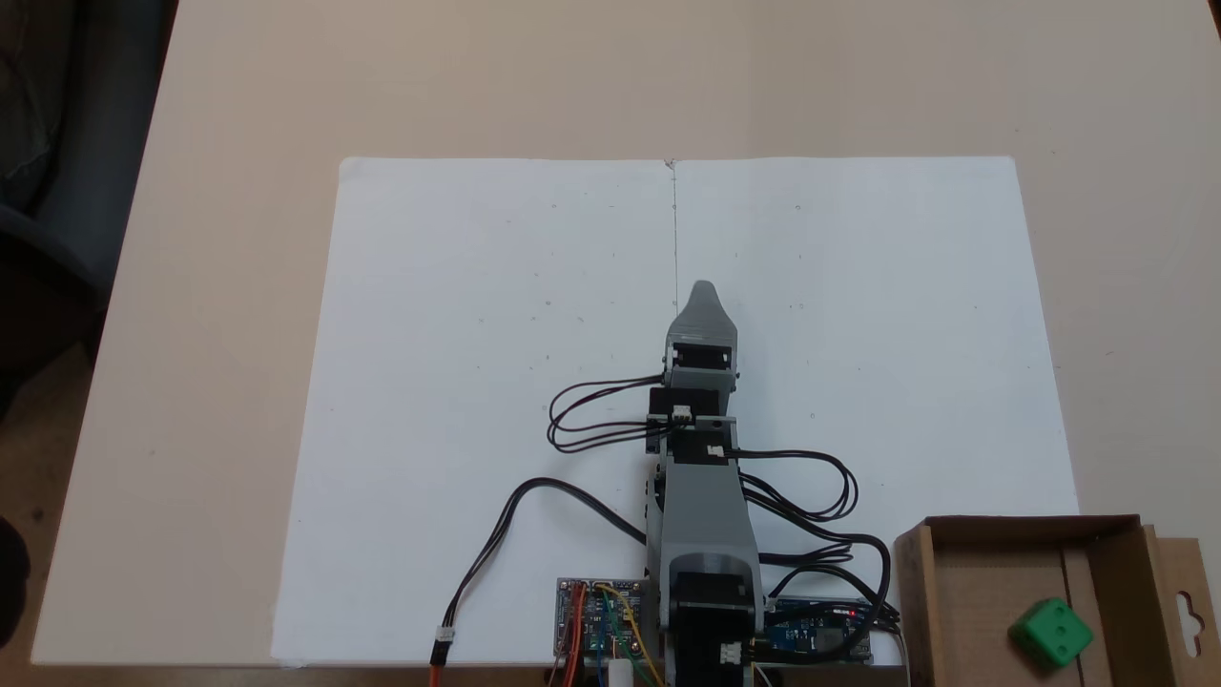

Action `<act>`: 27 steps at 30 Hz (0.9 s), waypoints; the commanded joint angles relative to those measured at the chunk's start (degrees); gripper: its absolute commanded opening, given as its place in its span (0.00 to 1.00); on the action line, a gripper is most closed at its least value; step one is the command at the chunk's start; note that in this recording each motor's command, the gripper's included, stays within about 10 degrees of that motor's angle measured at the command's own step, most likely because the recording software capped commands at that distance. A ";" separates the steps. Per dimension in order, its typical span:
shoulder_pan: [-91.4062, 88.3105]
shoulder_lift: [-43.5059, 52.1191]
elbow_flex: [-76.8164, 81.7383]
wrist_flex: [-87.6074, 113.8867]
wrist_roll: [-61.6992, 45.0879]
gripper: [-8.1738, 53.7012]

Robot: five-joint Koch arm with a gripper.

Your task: Grasp a green dice and put it in the bin.

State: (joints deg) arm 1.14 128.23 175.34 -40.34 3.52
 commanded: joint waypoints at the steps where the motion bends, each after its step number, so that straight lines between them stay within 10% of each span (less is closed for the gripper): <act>1: 0.35 2.81 4.13 -9.65 -1.32 0.80; 27: -1.67 7.73 4.22 -55.53 -3.69 0.81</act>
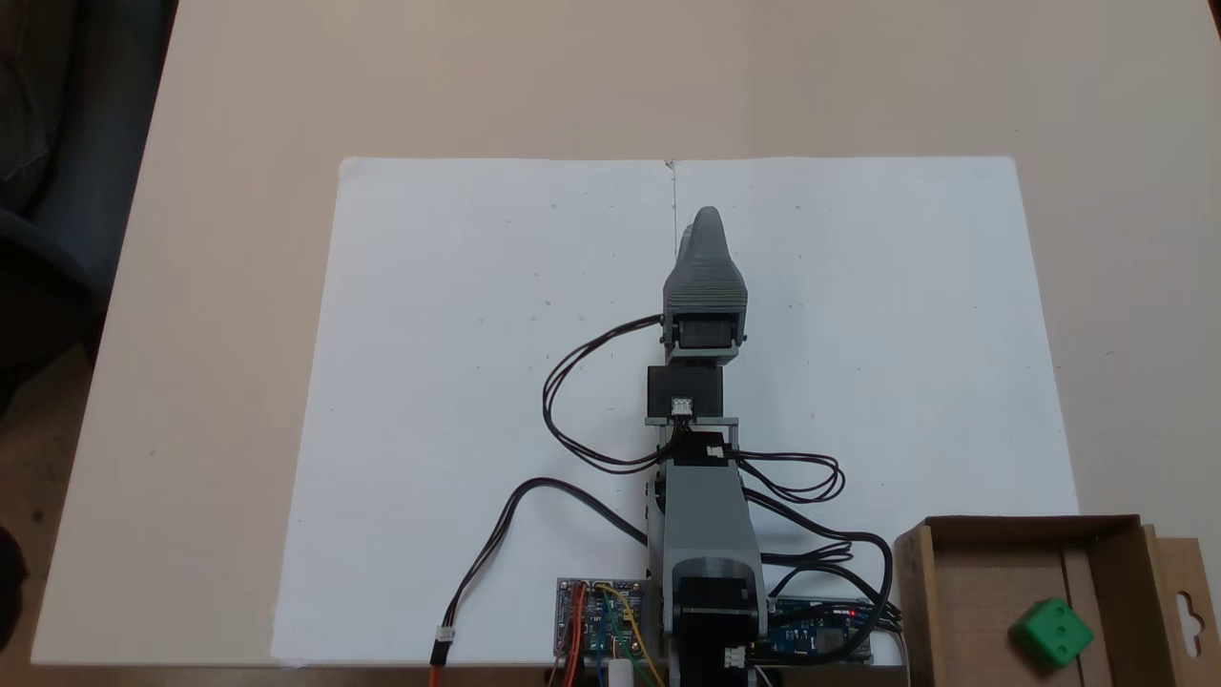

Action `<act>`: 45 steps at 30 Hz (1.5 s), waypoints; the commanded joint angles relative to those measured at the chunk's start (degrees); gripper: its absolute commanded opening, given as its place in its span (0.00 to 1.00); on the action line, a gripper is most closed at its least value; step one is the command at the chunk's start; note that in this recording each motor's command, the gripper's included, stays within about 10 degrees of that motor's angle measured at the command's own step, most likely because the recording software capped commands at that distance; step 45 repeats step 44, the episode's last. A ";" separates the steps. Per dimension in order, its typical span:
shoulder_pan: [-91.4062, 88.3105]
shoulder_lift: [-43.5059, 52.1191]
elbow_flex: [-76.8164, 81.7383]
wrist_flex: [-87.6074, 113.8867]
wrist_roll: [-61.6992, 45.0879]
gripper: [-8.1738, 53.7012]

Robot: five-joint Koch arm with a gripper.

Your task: Grasp a green dice and put it in the bin.

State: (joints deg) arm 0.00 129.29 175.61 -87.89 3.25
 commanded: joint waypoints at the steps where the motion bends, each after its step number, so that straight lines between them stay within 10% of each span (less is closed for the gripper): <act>1: -0.53 6.68 3.96 -9.56 -3.34 0.81; 45: 4.22 6.24 3.96 -13.10 -7.47 0.85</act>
